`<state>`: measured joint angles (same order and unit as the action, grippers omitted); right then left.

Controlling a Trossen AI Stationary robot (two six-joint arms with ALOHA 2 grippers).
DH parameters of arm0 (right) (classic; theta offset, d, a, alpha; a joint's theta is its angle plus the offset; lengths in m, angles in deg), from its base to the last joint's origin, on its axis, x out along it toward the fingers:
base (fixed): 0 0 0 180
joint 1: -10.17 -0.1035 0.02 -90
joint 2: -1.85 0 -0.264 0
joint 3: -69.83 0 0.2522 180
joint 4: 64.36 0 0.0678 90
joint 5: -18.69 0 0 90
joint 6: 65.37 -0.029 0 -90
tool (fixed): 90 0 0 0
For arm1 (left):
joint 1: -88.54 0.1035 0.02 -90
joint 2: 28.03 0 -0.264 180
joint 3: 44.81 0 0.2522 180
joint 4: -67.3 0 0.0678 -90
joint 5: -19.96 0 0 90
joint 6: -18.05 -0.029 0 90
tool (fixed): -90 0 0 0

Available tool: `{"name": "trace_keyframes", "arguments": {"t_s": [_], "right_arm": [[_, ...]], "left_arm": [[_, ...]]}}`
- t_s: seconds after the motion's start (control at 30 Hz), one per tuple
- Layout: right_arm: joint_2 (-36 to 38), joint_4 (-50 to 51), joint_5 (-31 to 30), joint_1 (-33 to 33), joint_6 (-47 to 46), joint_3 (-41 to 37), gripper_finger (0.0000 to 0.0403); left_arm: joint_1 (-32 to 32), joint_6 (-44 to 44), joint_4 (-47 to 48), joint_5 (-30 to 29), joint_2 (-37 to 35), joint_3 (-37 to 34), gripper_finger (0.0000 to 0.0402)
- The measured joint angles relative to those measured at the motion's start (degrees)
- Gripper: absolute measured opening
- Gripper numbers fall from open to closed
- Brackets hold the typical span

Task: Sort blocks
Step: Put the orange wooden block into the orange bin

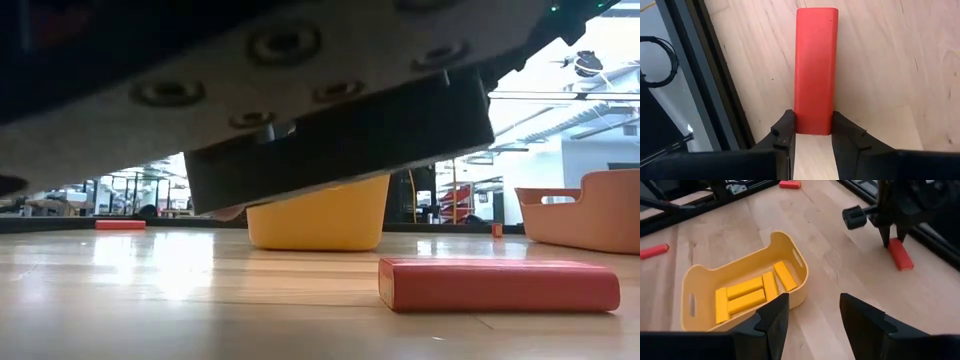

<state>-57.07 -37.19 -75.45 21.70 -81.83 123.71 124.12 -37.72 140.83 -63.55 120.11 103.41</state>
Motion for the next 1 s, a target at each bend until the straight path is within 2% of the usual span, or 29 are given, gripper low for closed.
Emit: {"name": "trace_keyframes", "arguments": {"t_s": [0.3, 0.67, 0.83, 1.0], "right_arm": [[8.18, 6.24, 5.67, -0.28, -5.47, 0.0, 0.0169], [21.03, 6.22, 5.81, -0.28, -6.89, 0.0, 0.0169], [26.11, 6.09, 5.79, -0.28, -6.89, 0.0, 0.0169], [30.14, 6.16, 5.79, -0.28, -6.89, 0.0, 0.0169]], "left_arm": [[-1.33, 0.0, 0.94, -1.63, -0.56, 0.39, 0.0079], [-4.99, 0.0, 0.72, -2.57, -5.76, 0.48, 0.0079], [-8.55, 0.87, 0.61, -2.42, -8.53, 0.5, 0.0079], [-13.12, 2.1, -0.43, 0.49, -10.43, 0.55, 0.0079]]}}
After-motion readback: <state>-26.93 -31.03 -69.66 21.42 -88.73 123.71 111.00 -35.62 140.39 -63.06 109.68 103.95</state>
